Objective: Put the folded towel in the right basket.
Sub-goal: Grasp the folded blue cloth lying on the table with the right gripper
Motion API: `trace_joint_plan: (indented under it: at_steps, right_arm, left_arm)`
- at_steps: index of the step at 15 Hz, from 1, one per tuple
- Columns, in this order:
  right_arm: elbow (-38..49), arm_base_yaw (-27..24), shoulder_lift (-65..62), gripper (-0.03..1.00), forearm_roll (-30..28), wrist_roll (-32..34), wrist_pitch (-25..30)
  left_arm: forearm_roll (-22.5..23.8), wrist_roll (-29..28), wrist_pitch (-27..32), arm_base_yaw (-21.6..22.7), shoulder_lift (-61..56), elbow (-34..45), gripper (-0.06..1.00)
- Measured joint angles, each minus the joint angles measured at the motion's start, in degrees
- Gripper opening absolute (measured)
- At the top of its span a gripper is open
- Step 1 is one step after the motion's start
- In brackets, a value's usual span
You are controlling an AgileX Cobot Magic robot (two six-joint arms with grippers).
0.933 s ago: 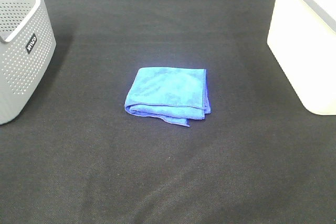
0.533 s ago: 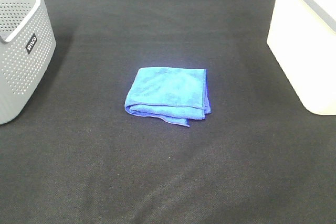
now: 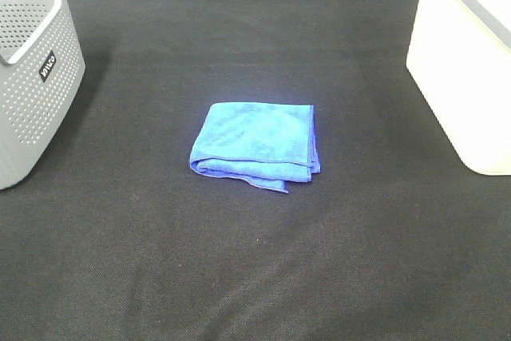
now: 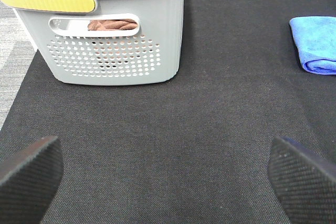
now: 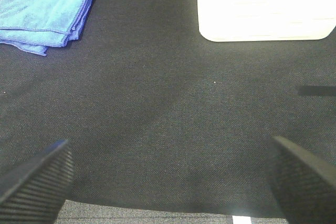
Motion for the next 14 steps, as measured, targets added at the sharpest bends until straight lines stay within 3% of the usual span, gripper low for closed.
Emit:
trace_joint_plan:
  at_steps: [14]
  right_arm:
    - [0.0, 0.0, 0.0, 0.96, -0.1, 0.0, 0.0]
  left_arm:
    - [0.0, 0.0, 0.0, 0.0, 0.0, 0.0, 0.99]
